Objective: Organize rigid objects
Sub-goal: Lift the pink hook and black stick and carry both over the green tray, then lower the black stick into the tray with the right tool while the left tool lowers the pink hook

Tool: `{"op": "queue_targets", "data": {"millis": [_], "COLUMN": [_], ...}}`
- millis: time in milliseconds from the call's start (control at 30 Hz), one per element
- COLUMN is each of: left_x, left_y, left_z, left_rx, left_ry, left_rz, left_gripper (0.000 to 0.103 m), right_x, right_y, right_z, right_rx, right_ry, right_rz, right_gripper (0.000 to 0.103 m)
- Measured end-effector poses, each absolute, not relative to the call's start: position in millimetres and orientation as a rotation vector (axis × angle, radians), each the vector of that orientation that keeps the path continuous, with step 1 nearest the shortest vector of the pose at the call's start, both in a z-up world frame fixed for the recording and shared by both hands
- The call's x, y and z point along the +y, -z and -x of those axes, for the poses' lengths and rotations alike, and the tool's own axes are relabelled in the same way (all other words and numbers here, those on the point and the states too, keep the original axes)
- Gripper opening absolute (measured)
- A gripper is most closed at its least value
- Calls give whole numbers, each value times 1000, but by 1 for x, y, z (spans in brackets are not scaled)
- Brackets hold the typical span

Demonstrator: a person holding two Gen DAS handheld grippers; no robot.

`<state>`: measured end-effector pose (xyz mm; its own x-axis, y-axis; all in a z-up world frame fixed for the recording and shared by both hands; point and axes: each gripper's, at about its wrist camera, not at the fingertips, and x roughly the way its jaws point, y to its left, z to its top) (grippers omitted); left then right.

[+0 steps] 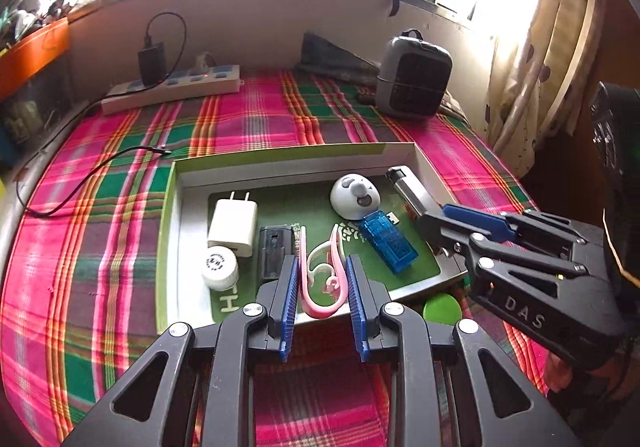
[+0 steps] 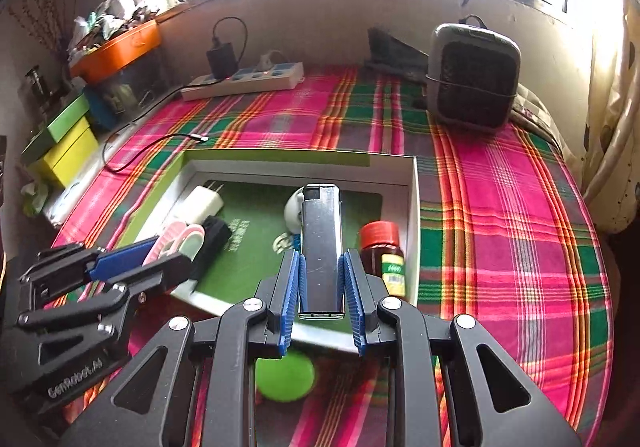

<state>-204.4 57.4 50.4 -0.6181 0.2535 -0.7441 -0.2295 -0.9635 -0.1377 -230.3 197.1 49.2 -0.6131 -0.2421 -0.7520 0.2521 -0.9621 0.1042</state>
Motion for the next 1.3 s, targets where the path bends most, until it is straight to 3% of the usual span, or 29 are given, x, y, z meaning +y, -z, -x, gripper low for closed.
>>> {"op": "queue_targets", "data": {"millis": [1300], "left_x": [78], "left_y": [-11], "left_z": [238], "left_rx": [-6], "left_ry": [-2553], "left_rz": [1340], "left_gripper": [23], "right_x": [189], "right_y": [-25], "right_z": [282], "right_rx": [33], "right_ry": [2588], "right_rz": [-1354], "right_gripper": [24]}}
